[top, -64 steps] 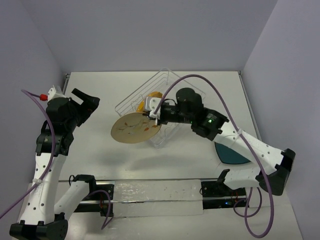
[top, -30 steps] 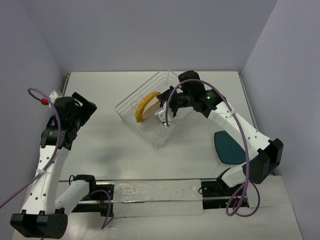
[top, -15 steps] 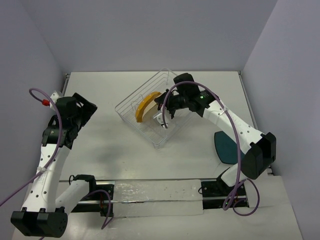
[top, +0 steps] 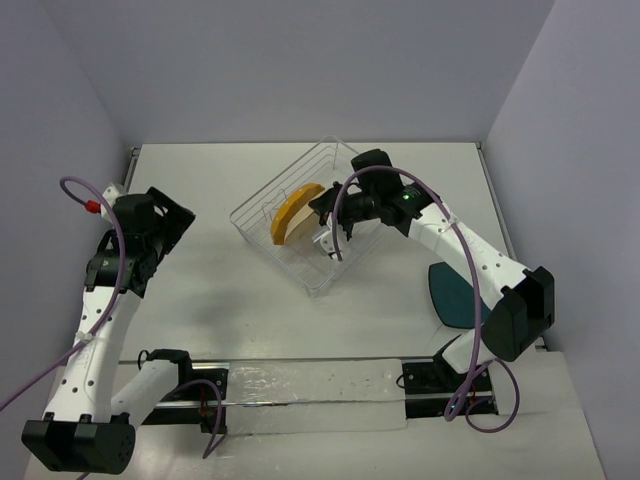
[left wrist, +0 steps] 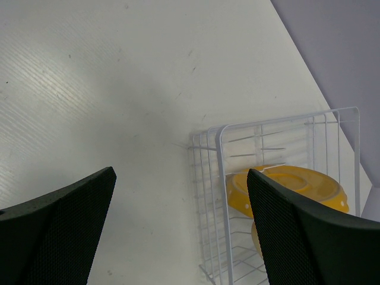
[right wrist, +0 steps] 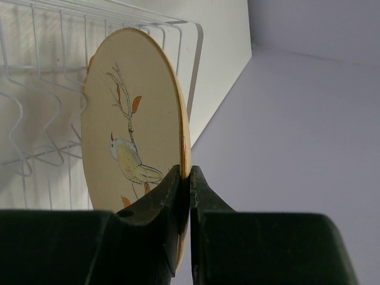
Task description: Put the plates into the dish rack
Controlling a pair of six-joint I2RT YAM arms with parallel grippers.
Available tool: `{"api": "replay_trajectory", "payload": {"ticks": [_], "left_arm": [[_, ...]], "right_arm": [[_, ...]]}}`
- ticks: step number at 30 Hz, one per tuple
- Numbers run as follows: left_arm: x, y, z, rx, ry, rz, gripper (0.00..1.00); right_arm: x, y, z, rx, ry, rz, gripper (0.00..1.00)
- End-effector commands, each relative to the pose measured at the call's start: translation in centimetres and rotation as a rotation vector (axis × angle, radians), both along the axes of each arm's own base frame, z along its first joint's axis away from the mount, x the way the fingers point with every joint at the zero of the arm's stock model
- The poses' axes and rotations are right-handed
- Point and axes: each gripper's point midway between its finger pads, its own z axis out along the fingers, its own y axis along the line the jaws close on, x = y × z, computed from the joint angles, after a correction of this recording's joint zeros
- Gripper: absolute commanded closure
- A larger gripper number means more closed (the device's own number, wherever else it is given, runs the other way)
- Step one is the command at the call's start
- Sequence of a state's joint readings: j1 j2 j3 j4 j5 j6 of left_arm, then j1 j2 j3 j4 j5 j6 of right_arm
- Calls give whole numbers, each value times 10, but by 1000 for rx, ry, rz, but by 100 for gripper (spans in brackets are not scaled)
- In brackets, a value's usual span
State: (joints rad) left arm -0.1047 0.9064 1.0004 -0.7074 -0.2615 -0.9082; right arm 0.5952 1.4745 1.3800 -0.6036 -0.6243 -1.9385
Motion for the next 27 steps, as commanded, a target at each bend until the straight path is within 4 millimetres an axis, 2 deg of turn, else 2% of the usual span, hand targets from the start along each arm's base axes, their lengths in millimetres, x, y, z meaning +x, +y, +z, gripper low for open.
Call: {"api": "replay_trajectory", "payload": {"ticks": [1,4,8,17,27], "left_arm": [[4,-1,-1,-7,2,-2,1],[6,-1,0,-7,0,-5,1],[7,-1,1,-9,-12,-2,1],[9,-5,-4,-26,-8,-12,1],[4,-4,-9,-30,3,-4,1]], "right_arm": [[11,14,69,142,-171,44,100],[18,12,99,180,-210,-1,100],[21,5,107,169,-250,-33,100],[-3,-12,87,78,-250,0,100],[-1,-3,66,72,-194,35,100]]}}
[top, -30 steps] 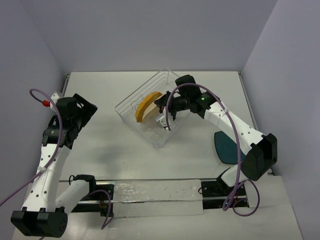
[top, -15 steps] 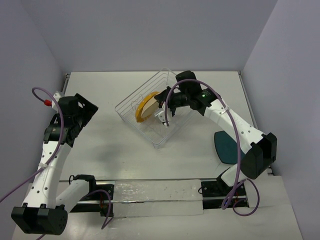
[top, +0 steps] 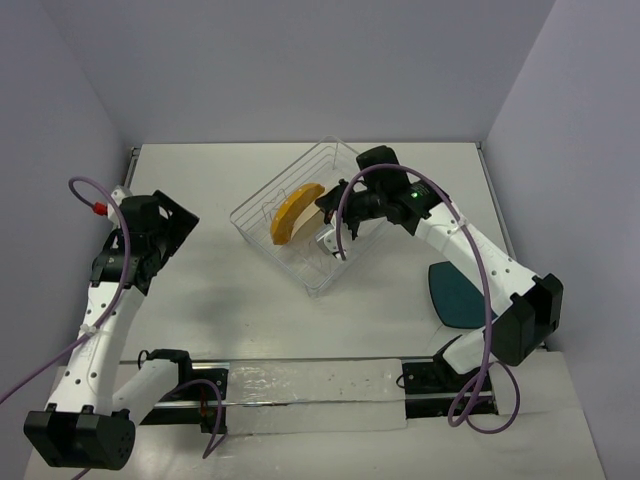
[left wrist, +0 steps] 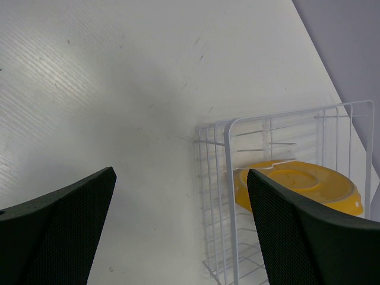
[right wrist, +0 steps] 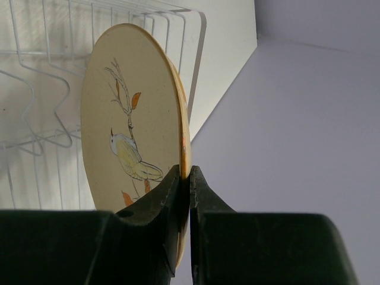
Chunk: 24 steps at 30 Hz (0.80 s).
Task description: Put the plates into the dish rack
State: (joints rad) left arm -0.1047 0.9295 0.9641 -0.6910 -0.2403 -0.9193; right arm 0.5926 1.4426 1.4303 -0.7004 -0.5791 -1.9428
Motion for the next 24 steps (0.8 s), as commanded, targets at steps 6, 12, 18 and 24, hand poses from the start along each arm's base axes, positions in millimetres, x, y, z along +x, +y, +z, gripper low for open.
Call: {"api": "replay_trajectory", "payload": {"ticks": [6,12,18,24], "left_arm": [[-1,3,6,0,-24,17,1],[0,2,-3,5,4,11,1],[4,1,-8,7,25,0,1],[6,-1,-10,9,29,-16,1]], "right_arm": [[9,17,46,109,-174,83,100],[9,20,27,92,-128,92,100],[8,24,5,78,-72,109,100],[7,27,-16,59,-33,133,100]]}}
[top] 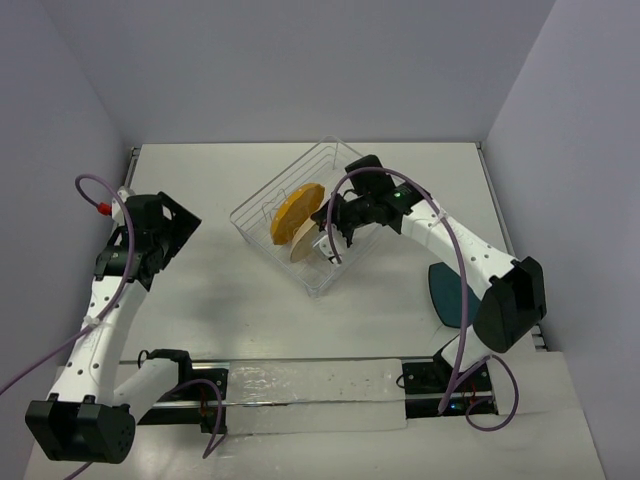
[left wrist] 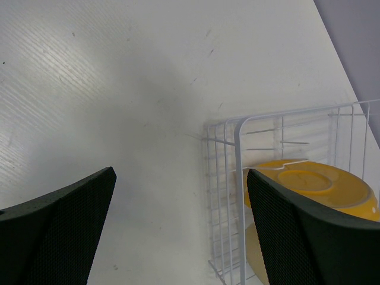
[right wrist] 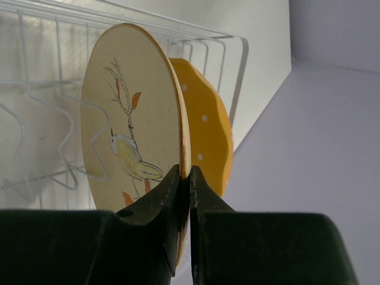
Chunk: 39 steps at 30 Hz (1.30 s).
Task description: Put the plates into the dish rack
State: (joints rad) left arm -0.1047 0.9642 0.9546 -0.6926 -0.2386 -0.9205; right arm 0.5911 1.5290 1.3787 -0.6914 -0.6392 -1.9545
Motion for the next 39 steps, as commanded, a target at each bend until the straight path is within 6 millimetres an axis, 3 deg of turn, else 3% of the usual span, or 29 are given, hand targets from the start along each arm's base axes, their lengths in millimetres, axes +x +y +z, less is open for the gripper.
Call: {"api": "replay_trajectory", "payload": {"ticks": [1,6,14,16,22,26,32,33,36,38,39], "left_arm": [[5,-1,2,6,-13,-18,1],[6,-5,-6,-4,-1,-33,1],[6,-8,-8,-13,-3,-48,1],[5,-9,-6,-15,-9,-49,0],[2,-10,7,-15,-44,-58,1],[5,-11,38,-7,-115,-77,1],[22,-4,89,72,-218,-85,1],[24,-4,98,87,-238,-96,1],[47,-8,123,165,-292,-173,1],[57,-5,129,169,-303,-164,1],[67,-6,127,163,-297,-174,1]], "right_arm": [[8,17,32,102,-148,90,100],[5,20,23,103,-117,105,95],[2,28,24,127,-80,108,35],[5,28,29,138,-84,94,29],[7,26,51,178,-66,34,22],[3,20,90,256,-23,-48,16],[-14,1,174,441,34,-171,6],[-14,0,180,470,70,-197,6],[11,-19,236,767,214,-467,6],[29,-38,252,939,271,-639,5],[47,-61,255,1106,352,-823,5]]}}
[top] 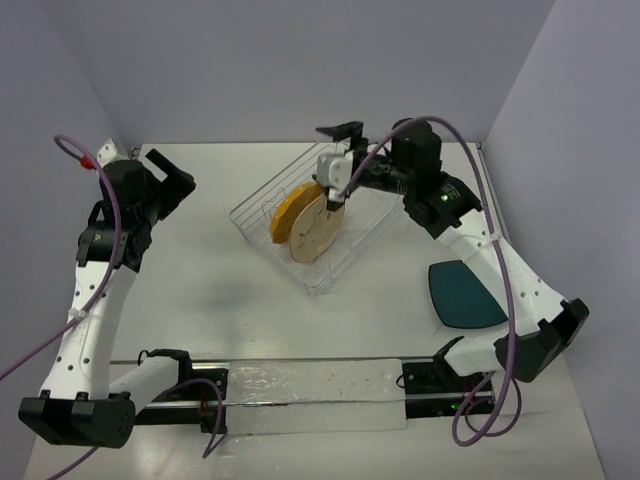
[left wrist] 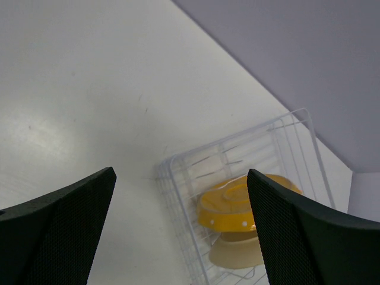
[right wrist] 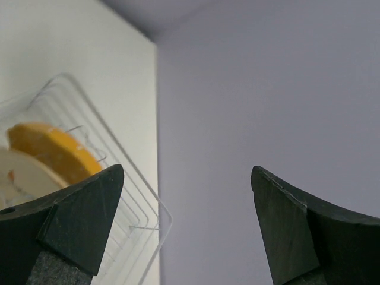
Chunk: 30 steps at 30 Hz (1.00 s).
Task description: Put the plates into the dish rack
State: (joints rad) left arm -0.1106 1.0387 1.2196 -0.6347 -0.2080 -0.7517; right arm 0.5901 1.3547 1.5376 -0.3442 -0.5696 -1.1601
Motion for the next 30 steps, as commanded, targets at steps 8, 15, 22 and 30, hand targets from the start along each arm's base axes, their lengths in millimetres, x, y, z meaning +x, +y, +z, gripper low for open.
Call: {"api": "replay_trajectory", "payload": {"ticks": [8,15,22,30], "left_arm": [[103,-19,77,112,-196,-201,1],[145,-4,55,211,-167,-212,1],[171,-16,36,186,-145,-290,1],[176,-18,18,191,-123,-320,1]], "right_arm": [[18,-199,-37,1338,670,-1053,0],[-41,-244,-166,1591,1023,-1334,0],[-79,-287,-253,1767,1107,-1508,0],[-106,-342,-316,1856,1055,-1763,0]]}}
